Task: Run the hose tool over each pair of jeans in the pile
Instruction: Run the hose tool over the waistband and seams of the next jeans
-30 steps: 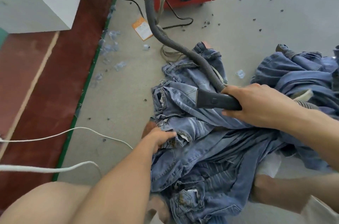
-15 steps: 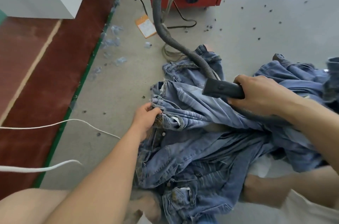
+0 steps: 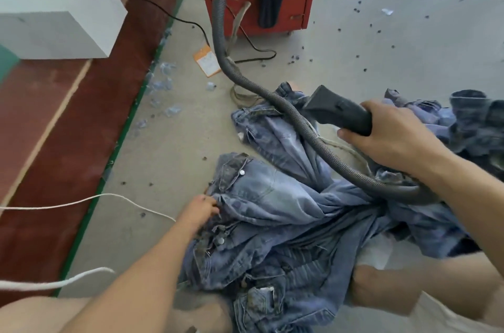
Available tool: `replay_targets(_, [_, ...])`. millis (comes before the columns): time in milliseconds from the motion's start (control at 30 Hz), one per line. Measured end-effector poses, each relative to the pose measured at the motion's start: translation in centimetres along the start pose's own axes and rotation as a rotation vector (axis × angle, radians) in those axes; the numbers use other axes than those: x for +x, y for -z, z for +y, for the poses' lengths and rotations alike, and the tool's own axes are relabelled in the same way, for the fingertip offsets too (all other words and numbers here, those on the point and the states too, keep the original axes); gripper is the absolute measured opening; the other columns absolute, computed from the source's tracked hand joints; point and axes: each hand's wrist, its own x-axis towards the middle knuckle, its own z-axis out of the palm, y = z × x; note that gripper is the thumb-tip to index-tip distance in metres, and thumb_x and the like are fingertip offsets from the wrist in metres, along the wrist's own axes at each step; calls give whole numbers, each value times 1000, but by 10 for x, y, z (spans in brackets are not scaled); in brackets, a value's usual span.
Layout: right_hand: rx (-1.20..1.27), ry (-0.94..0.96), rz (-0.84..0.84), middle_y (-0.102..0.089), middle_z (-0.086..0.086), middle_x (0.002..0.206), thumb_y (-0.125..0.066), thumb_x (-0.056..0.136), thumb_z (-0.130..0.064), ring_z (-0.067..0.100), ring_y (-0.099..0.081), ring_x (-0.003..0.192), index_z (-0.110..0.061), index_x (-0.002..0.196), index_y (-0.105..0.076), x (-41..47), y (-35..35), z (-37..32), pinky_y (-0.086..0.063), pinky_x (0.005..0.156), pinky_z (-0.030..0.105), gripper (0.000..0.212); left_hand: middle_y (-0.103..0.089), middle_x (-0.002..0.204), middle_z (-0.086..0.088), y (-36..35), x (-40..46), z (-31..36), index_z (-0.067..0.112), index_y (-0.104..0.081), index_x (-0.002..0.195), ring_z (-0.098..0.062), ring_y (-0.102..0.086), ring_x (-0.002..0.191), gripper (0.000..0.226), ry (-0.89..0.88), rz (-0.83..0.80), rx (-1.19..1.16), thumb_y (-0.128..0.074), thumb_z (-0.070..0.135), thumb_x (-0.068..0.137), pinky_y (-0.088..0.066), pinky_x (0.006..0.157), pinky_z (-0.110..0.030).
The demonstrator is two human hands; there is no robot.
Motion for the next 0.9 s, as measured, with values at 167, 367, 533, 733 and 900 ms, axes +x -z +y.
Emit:
replay_targets(167, [3,38,-31,-58,-7,71,-66,85,-55,14,-55,65,-29,88,-50,-2,-10,-3,-36,52,30,31,-59,91,-3,-24,7,39,14,-58,124,-14,-58,72,65,201,-120,-471,-62,68,90,-52,71,-27])
replay_targets(367, [-62,85,-107,-58,-9,77,-66,88,-56,21,-54,70,-28,96,-53,-5,-25,-7,-34,55,32,32,-66,102,-18,-16,16,63,11,-62,118,-27,-62,81,20,92,-72,-560,-65,22,101,-47,68,-33])
replay_targets(533, [-44,38,-38,-57,-7,70,-66,86,-59,15,-52,62,-26,91,-53,6,-25,-12,-33,51,29,36,-75,89,0,-4,-39,117,23,-67,89,-21,-69,88,18,-603,-55,-717,-74,7,89,-58,76,-33])
replay_targets(733, [90,-83,77,-55,-11,70,-70,88,-53,9,-49,62,-24,99,-56,18,-11,-1,-32,53,24,34,-66,84,1,-24,-54,42,21,-64,85,-20,-64,82,4,-462,-427,745,-61,22,86,-45,61,-24])
replay_targets(900, [23,-79,-30,-58,-4,69,-71,86,-54,12,-54,63,-25,87,-52,9,-23,4,-35,52,27,35,-68,127,-17,-32,-23,-4,7,-67,120,-36,-65,115,34,-25,-26,778,-53,27,97,-52,96,-43])
